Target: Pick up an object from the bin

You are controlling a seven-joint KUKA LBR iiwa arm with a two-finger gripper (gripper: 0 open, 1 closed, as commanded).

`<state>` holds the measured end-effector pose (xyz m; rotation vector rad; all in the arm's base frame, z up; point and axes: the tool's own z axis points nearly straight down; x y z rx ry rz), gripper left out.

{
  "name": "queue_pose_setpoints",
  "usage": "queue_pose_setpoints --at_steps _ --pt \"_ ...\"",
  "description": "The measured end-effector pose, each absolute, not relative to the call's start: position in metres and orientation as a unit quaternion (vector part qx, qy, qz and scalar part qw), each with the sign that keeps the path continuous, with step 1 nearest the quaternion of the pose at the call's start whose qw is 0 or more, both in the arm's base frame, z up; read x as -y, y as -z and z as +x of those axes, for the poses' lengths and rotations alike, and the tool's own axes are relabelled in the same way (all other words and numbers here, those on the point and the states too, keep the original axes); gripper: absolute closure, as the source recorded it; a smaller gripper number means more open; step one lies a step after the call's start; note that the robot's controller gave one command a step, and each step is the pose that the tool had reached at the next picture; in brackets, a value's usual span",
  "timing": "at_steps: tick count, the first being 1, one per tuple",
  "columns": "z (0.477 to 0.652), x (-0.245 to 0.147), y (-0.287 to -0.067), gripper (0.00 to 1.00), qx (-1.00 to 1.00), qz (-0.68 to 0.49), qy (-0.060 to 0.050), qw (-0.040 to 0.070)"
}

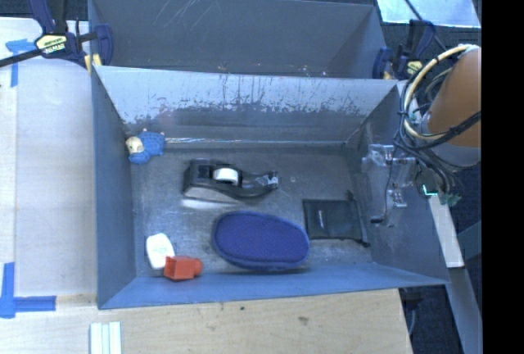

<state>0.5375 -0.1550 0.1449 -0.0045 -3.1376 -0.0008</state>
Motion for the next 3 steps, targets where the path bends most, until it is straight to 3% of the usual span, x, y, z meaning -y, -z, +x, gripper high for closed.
queue_pose_setpoints --at_steps 1,2,3 --pt "0.484 0.115 -0.067 0.0 1.0 0.027 0.001 -0.001" --pt "0.486 0.117 -0.071 1.0 1.0 0.027 -0.001 -0.003" --pt "0.497 0.092 -0.216 1.0 1.0 0.027 -0.001 -0.006"
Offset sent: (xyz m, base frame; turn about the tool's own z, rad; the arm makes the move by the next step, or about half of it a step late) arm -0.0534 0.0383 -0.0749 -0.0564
